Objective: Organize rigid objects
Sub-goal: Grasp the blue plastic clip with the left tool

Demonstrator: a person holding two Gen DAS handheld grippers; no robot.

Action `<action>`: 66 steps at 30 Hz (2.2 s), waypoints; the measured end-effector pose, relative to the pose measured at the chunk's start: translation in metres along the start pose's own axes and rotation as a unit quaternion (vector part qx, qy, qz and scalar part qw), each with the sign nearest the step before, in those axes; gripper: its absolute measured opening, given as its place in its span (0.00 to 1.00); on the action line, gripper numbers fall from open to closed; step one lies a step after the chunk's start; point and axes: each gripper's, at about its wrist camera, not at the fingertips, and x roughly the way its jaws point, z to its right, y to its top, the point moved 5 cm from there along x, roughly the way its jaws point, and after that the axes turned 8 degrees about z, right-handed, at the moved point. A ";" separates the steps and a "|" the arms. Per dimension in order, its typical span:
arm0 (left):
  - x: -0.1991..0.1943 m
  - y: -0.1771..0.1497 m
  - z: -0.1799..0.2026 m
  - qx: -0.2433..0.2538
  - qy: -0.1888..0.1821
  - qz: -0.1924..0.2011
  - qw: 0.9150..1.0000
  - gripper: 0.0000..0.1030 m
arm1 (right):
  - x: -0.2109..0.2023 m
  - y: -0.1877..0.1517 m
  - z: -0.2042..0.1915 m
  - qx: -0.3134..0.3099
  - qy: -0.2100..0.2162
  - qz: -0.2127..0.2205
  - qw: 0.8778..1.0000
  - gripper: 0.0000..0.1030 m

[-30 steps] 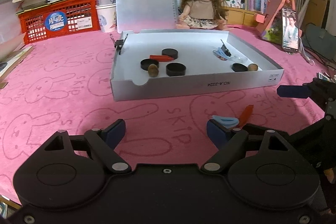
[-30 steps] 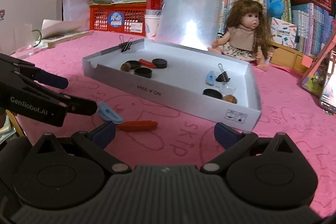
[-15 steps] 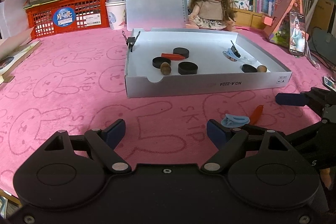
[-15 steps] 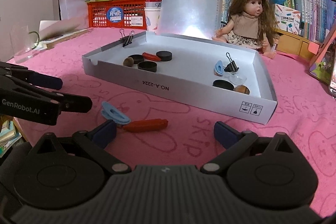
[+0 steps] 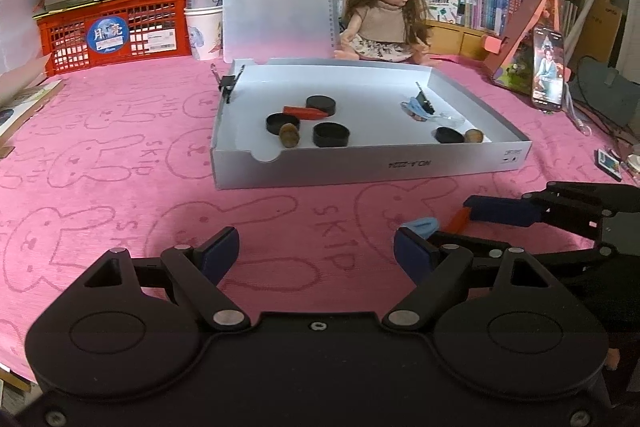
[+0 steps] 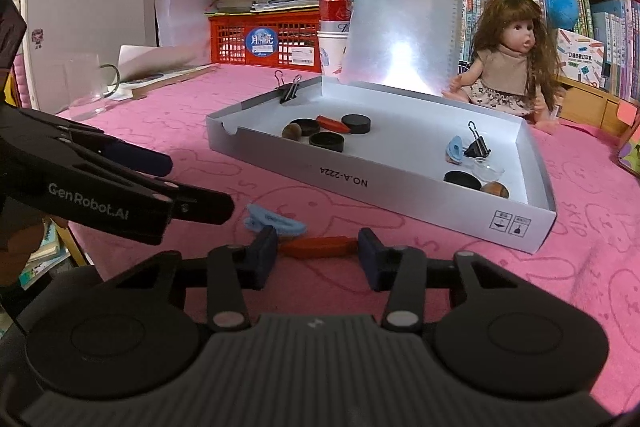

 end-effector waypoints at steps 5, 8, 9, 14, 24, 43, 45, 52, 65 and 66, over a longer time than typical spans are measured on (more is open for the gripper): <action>0.000 0.000 0.012 -0.011 -0.015 0.002 1.000 0.81 | -0.006 0.000 0.009 0.006 -0.029 0.007 1.000 0.48; 0.001 -0.001 0.020 -0.019 -0.019 0.006 1.000 0.79 | -0.012 0.001 0.018 0.013 -0.054 0.014 0.998 0.48; 0.001 -0.002 0.022 -0.019 -0.019 0.007 1.000 0.78 | -0.014 0.001 0.021 0.016 -0.061 0.015 0.998 0.48; 0.005 -0.003 0.036 -0.021 -0.024 0.008 0.999 0.66 | -0.020 0.001 0.030 0.024 -0.087 0.021 0.996 0.48; 0.007 -0.007 0.049 0.050 0.002 0.018 0.999 0.51 | -0.023 -0.002 0.044 0.041 -0.109 0.021 0.993 0.48; 0.000 -0.002 0.043 0.071 -0.001 0.049 0.996 0.62 | -0.022 -0.004 0.042 0.052 -0.117 0.024 0.991 0.48; 0.005 -0.003 0.050 0.082 0.000 0.053 0.995 0.62 | -0.024 -0.005 0.042 0.052 -0.123 0.026 0.991 0.48; 0.019 -0.011 0.055 0.077 0.000 0.044 0.996 0.61 | -0.027 -0.008 0.041 0.050 -0.138 0.026 0.989 0.48; 0.016 -0.004 0.055 0.069 -0.006 0.043 0.997 0.36 | -0.026 -0.006 0.038 0.056 -0.137 0.028 0.989 0.48; 0.015 -0.002 0.054 0.069 -0.005 0.045 0.997 0.36 | -0.025 -0.005 0.039 0.058 -0.137 0.029 0.988 0.48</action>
